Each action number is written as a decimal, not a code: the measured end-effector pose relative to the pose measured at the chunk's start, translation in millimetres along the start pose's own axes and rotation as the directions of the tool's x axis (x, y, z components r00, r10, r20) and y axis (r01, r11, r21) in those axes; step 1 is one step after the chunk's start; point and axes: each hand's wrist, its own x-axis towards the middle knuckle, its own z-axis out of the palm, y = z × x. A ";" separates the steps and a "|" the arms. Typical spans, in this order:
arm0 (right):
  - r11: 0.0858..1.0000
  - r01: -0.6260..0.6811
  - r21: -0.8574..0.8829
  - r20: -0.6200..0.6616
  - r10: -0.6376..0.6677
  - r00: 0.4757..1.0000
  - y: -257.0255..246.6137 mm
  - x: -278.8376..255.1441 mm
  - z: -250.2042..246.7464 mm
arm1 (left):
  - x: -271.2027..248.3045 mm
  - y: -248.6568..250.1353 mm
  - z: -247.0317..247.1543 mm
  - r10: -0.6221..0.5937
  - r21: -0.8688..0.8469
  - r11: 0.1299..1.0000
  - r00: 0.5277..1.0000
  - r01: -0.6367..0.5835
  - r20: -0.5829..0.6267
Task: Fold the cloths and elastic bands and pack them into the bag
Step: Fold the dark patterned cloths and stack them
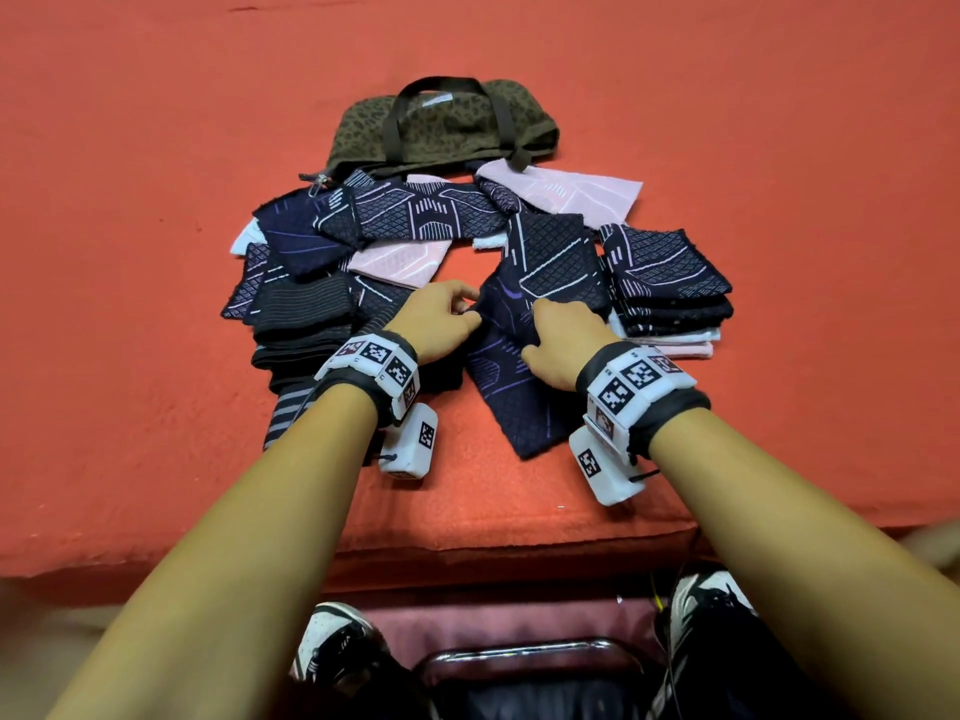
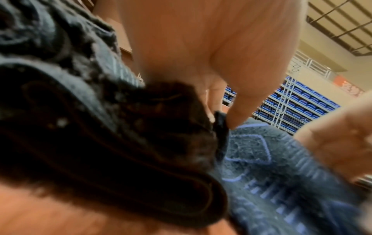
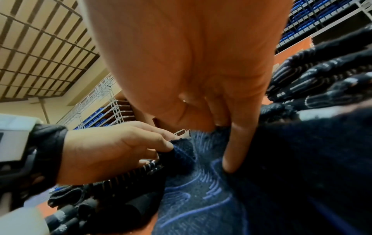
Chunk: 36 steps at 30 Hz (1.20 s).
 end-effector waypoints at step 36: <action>0.997 -0.058 0.048 0.035 0.056 0.998 16.4 15.2 -29.9 | -21.8 31.6 -16.1 0.029 -0.416 0.909 0.993 0.022 0.116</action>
